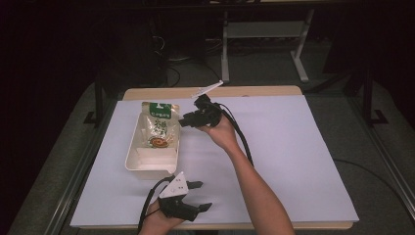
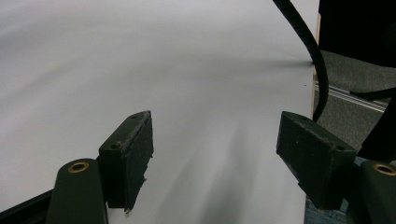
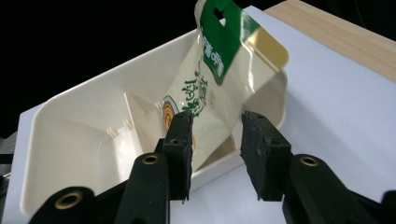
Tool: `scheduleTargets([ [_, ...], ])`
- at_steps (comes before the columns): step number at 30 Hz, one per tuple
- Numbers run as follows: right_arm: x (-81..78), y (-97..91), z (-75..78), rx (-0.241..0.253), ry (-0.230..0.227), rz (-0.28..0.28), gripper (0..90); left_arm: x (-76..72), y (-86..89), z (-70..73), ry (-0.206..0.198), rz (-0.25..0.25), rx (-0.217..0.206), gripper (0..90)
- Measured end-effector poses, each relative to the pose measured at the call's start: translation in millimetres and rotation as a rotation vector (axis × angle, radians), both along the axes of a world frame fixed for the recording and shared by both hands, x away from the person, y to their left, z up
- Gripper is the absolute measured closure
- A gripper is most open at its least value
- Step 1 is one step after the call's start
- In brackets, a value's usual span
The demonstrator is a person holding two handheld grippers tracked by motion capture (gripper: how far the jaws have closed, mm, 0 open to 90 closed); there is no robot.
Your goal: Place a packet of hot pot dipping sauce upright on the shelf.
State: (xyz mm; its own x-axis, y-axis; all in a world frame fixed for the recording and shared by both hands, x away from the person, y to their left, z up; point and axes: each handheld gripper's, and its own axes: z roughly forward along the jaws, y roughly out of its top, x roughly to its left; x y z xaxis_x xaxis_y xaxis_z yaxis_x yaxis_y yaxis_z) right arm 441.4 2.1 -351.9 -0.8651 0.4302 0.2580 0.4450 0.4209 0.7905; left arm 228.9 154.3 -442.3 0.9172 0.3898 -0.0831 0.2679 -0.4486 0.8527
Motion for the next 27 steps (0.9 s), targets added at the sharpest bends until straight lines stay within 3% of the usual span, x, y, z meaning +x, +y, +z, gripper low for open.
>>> scheduleTargets([
  [27,-33.8,-67.9,-9.3,0.012,0.032,-0.035,49.4,-0.3,-3.1,-2.1,0.0,0.004,0.021,26.3],
])
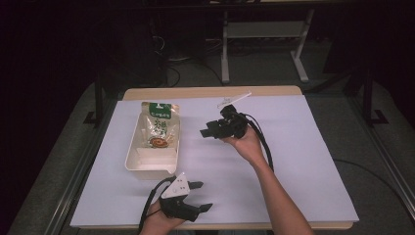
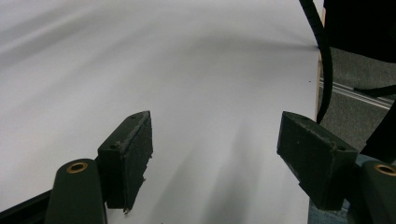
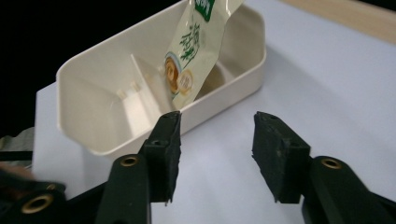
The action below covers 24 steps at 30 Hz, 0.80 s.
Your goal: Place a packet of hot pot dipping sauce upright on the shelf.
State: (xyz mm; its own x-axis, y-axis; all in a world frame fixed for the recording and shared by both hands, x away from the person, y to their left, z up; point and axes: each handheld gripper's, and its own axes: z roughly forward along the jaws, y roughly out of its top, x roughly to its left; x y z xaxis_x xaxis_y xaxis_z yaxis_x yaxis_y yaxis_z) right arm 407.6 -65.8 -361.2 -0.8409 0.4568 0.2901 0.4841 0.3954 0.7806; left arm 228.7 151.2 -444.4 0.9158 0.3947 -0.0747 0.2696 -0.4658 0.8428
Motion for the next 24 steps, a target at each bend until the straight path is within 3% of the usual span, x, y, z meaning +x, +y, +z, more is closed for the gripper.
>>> scheduleTargets([
  [8,-14.4,-19.7,-1.4,-0.001,0.019,0.014,45.3,0.7,-0.6,-0.4,0.004,0.0,0.003,26.2],
  [24,-38.6,-60.4,-3.8,0.014,0.016,-0.04,34.8,0.9,-0.3,-0.3,0.005,0.003,0.001,25.8],
])
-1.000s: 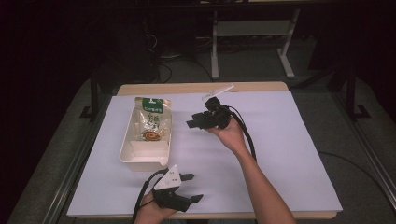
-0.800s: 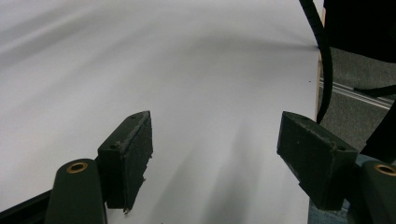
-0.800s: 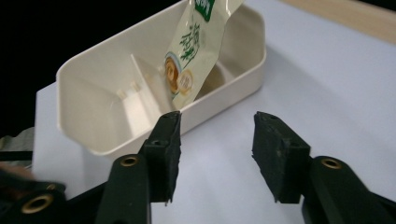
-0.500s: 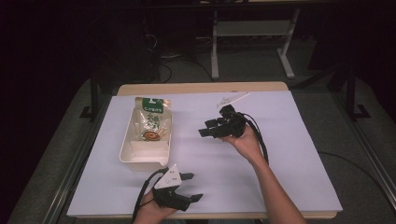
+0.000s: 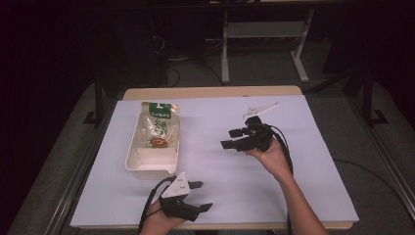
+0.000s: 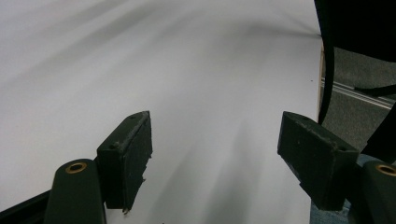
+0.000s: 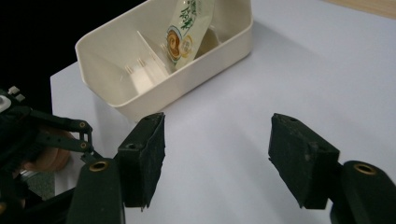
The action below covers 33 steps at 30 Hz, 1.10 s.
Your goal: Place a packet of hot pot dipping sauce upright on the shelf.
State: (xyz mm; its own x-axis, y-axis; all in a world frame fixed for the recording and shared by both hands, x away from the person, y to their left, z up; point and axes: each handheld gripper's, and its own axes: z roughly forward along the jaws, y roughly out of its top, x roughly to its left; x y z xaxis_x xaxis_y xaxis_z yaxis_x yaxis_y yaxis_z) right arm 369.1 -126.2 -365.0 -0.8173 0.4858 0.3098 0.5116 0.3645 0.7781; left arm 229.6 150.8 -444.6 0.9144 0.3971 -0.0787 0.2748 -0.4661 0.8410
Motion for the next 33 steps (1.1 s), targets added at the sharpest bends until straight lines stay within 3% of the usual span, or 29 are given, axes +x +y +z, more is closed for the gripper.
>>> scheduleTargets([
  [16,-23.2,-31.1,-10.2,-0.017,0.005,-0.021,33.2,-0.6,-1.5,0.2,0.008,0.002,-0.009,25.2],
  [33,-52.0,-66.4,-26.5,0.005,0.009,-0.059,32.3,-1.6,-4.1,-2.1,0.011,-0.004,0.005,25.0],
])
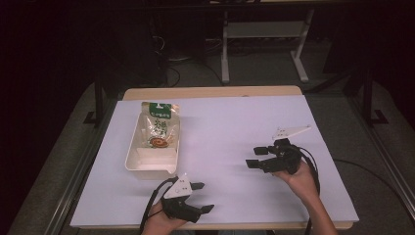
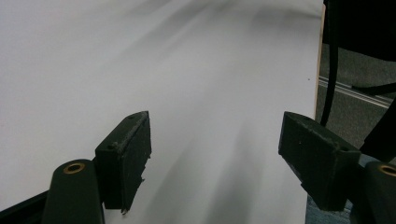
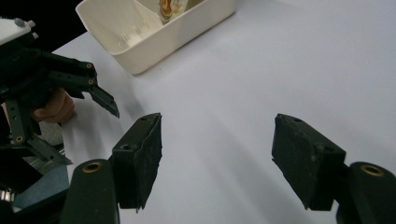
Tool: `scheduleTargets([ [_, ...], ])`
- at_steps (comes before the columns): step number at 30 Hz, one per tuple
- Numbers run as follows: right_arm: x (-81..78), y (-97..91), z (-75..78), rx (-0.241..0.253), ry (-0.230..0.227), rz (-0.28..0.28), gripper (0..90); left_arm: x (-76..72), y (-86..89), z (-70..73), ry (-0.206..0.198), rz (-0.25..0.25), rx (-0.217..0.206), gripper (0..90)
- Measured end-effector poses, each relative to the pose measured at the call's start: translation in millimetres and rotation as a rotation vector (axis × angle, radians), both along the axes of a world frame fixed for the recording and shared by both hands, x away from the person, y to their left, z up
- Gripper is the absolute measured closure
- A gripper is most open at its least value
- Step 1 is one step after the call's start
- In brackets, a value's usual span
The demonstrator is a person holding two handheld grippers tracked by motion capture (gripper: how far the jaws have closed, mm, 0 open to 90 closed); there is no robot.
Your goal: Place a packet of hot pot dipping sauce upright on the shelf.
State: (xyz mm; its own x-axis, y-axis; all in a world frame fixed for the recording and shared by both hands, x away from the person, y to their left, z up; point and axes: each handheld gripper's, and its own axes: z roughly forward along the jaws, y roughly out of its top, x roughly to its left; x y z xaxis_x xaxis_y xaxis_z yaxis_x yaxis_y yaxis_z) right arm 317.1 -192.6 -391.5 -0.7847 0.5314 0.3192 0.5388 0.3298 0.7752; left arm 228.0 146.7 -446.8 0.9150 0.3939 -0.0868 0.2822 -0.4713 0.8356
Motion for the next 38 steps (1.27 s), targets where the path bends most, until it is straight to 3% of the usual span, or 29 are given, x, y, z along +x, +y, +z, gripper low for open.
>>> scheduleTargets([
  [18,-38.0,-35.2,-24.2,0.001,0.009,-0.046,32.4,0.5,0.1,0.2,0.004,0.006,-0.001,23.8],
  [27,-54.7,-43.9,-35.5,0.011,0.002,-0.069,32.6,1.2,0.8,-0.1,0.005,0.011,-0.002,23.9],
  [31,-68.6,-46.3,-43.9,-0.01,0.003,-0.088,32.2,0.9,1.5,1.0,0.002,0.012,-0.002,23.9],
  [34,-72.4,-47.0,-44.4,-0.022,-0.01,-0.096,31.3,1.5,2.3,1.1,-0.001,0.013,-0.005,23.9],
  [38,-77.2,-48.7,-43.9,-0.001,-0.024,-0.113,30.6,1.4,2.9,1.5,-0.001,0.014,-0.006,23.9],
])
